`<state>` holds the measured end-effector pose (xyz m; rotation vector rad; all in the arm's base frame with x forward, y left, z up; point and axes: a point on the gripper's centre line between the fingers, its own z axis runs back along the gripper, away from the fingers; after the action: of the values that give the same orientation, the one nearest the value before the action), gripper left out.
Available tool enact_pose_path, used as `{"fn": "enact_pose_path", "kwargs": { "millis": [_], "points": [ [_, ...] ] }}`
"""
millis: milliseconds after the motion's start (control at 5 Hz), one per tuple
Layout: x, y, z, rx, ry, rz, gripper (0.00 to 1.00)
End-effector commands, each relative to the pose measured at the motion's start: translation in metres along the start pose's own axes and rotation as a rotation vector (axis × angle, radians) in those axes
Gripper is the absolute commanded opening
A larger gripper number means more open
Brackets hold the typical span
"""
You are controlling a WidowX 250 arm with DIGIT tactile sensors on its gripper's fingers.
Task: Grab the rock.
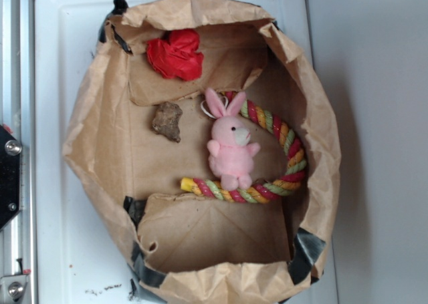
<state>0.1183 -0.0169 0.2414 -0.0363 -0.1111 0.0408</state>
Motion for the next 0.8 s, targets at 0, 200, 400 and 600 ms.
{"fn": "enact_pose_path", "kwargs": {
  "millis": [0,200,400,600],
  "points": [
    [0.000,0.000,0.000,0.000,0.000,0.000,1.00],
    [0.033,-0.004,0.000,-0.019,-0.036,0.062,1.00],
    [0.065,-0.002,-0.006,-0.009,-0.070,0.118,1.00],
    [0.097,0.011,-0.020,0.008,-0.111,0.156,1.00]
  ]
}}
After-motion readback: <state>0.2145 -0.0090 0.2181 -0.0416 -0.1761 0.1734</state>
